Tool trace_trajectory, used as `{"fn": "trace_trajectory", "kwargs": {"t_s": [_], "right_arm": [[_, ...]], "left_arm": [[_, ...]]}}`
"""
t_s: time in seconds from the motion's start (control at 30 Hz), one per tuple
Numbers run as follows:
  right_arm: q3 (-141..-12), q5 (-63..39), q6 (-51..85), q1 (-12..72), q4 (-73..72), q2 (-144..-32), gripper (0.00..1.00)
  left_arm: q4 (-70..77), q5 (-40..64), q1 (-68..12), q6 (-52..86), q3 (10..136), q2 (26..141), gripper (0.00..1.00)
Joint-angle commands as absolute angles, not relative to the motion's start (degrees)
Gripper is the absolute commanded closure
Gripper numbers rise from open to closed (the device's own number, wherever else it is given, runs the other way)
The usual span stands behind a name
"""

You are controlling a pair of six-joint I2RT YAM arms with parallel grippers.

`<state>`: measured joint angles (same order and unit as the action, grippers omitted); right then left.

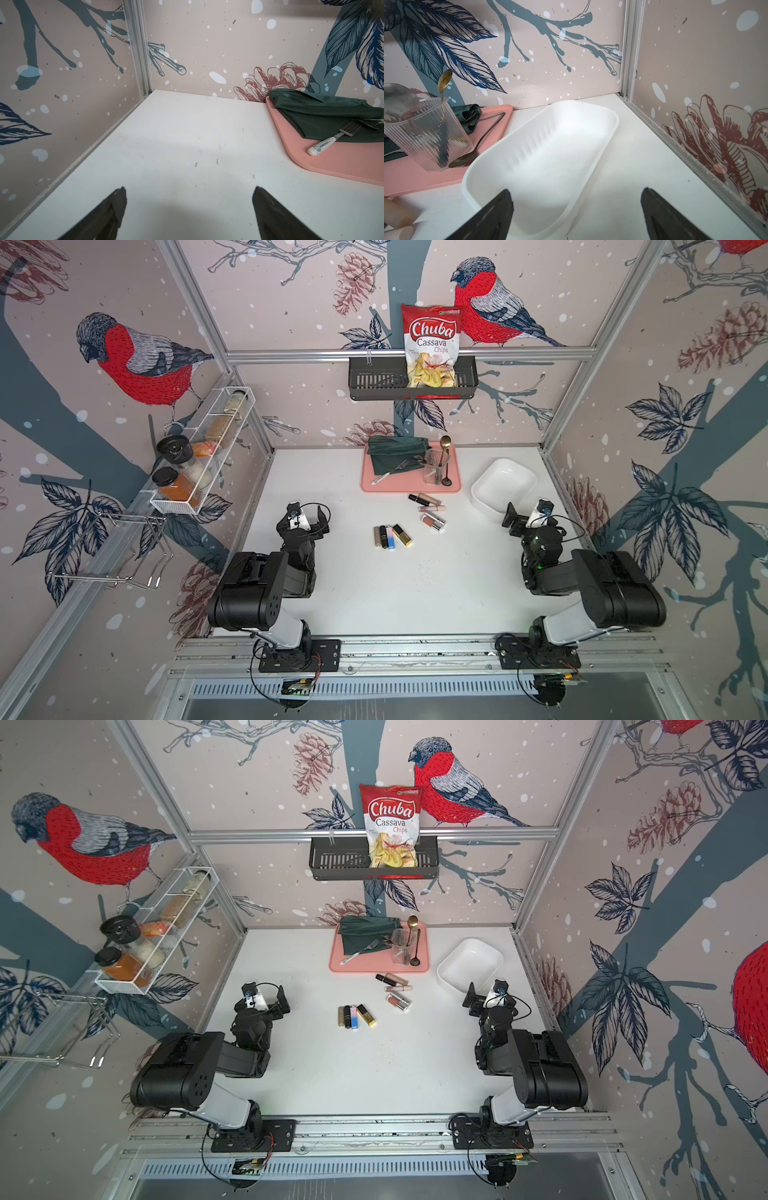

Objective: Put the lipstick into the storage box
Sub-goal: Pick up the storage box at the corner of the board.

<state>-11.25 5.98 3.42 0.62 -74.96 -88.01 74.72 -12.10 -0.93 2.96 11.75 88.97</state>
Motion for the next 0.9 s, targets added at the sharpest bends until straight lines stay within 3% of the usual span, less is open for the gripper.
{"fn": "trace_trajectory", "kwargs": {"t_s": [0.0,0.87], "right_arm": [[-11.3,6.8,4.1,0.7,-75.8,-87.8,0.0],[-11.3,6.7,4.1,0.6,-75.9,-87.7,0.0]], "left_arm": [[77.3,-12.5,-1.0,2.5,11.8,88.9,0.02],[77.8,-13.2,-1.1,2.6,11.5,88.6,0.02]]}}
